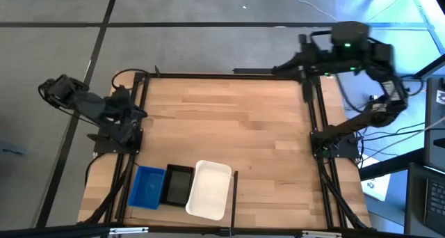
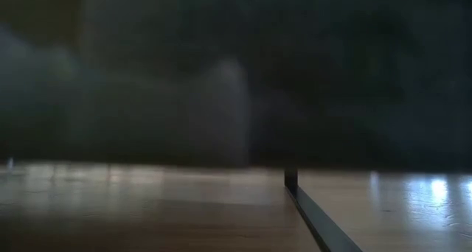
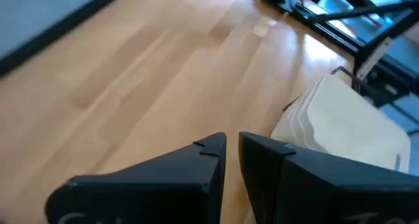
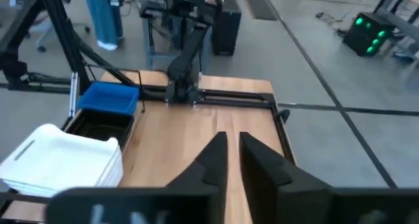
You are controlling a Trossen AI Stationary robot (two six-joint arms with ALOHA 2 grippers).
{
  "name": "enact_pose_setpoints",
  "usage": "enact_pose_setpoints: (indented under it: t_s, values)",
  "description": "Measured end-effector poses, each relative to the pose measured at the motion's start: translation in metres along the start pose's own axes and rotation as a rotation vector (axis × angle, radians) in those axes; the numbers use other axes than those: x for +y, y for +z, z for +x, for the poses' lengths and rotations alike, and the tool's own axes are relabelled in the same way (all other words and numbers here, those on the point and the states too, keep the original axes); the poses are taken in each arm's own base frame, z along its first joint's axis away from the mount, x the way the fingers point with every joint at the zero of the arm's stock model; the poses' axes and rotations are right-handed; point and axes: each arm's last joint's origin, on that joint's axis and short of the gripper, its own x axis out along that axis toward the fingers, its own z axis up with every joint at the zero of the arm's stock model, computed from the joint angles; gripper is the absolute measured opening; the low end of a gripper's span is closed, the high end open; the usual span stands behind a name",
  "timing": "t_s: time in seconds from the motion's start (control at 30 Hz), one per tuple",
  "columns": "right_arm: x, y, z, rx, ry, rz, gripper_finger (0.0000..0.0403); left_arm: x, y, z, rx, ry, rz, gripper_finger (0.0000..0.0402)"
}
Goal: Stack baskets on shelf by color
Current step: Return to Home Position
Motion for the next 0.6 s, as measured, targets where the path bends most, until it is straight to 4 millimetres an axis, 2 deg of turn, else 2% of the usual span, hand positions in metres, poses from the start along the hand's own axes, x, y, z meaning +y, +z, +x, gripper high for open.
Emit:
enact_pose_setpoints:
  t_s: [0.13, 0.27, 0.6]
  values:
    - [0.006, -0.005, -0.026, 0.009, -0.031, 0.017, 0.0005, 0.007, 0.0, -0.008, -0.023, -0.022, 0.12, 0.0025]
    - [0.012, -0.011, -0.05, 0.006, -0.05, 0.033, 0.0006, 0.019, -0.001, -0.019, -0.083, -0.027, 0.197, 0.0003]
    - [0.024, -0.027, -0.089, 0.002, -0.068, 0.065, 0.0002, 0.064, -0.004, -0.066, -0.357, -0.173, 0.227, 0.0]
